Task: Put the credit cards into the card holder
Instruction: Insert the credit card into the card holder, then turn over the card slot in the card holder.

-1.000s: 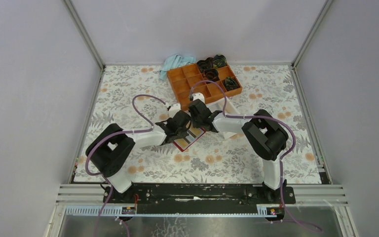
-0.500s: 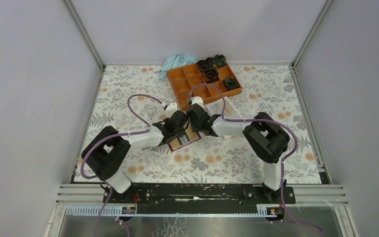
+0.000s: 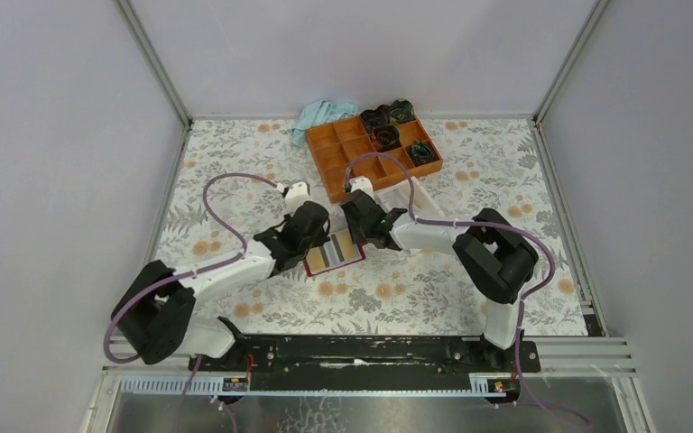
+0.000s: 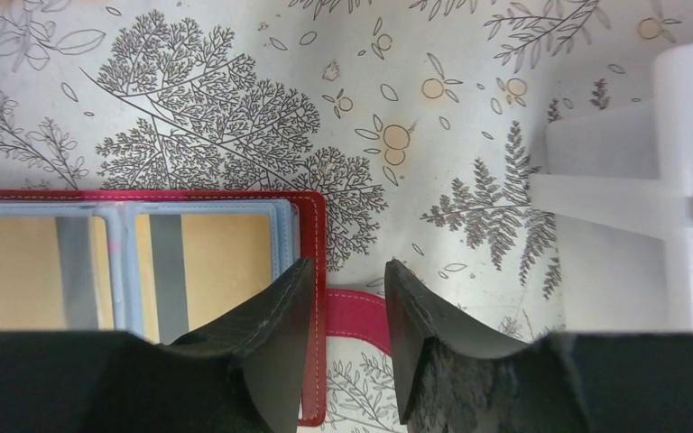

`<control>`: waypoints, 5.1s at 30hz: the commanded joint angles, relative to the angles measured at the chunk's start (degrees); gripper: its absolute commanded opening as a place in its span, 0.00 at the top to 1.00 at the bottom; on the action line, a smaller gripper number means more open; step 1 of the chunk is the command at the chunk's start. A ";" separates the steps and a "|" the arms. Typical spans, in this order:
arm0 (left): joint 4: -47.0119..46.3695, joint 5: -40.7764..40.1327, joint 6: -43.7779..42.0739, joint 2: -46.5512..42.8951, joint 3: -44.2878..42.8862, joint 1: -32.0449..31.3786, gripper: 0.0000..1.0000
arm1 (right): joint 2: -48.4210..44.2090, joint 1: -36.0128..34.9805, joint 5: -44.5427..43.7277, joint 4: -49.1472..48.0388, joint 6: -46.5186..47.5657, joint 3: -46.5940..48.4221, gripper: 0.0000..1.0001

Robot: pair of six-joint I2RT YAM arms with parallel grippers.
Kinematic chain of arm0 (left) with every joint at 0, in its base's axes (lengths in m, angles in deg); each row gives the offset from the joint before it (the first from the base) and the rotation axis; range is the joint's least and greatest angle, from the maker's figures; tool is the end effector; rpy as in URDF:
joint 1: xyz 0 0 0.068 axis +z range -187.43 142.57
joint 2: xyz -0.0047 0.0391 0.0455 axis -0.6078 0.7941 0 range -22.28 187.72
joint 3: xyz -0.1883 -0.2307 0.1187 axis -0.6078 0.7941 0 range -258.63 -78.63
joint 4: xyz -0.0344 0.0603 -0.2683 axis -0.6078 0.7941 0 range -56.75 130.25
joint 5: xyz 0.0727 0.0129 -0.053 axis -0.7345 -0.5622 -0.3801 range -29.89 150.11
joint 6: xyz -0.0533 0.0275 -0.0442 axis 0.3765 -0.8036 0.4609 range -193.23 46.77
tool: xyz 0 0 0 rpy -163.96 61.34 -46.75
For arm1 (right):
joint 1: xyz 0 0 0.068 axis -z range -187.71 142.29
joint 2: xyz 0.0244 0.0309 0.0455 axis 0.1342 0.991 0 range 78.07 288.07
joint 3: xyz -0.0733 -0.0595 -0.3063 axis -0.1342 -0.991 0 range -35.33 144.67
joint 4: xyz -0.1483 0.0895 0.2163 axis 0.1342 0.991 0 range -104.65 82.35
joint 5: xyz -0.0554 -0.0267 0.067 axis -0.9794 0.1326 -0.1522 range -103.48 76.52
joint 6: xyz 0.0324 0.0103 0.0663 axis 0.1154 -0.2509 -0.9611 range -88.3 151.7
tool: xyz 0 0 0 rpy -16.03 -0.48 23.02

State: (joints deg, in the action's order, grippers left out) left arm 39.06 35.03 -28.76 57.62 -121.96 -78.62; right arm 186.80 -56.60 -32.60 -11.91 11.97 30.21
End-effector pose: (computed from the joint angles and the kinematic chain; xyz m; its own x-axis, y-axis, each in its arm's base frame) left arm 0.2488 -0.1825 0.2260 -0.6147 -0.3051 -0.7273 -0.0979 0.9445 -0.3135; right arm 0.3081 0.3218 0.1790 -0.6345 -0.2418 -0.7342 -0.3697 0.9291 0.0134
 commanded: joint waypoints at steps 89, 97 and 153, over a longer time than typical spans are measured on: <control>-2.02 2.63 8.35 -2.10 15.06 -1.49 1.00 | -11.15 -3.39 22.37 -23.40 -14.38 -13.26 0.74; -1.54 2.36 8.53 -2.50 15.04 -1.53 1.00 | -12.05 -3.34 26.09 -28.74 -16.19 -14.93 0.72; 19.02 -5.00 9.13 -23.12 12.09 -1.54 1.00 | 5.92 -2.50 25.83 -43.58 -32.34 -15.46 0.72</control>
State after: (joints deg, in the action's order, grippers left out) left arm 54.51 32.91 -19.73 36.17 -107.43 -79.82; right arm 192.05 -59.31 -3.83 -59.44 -22.01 12.22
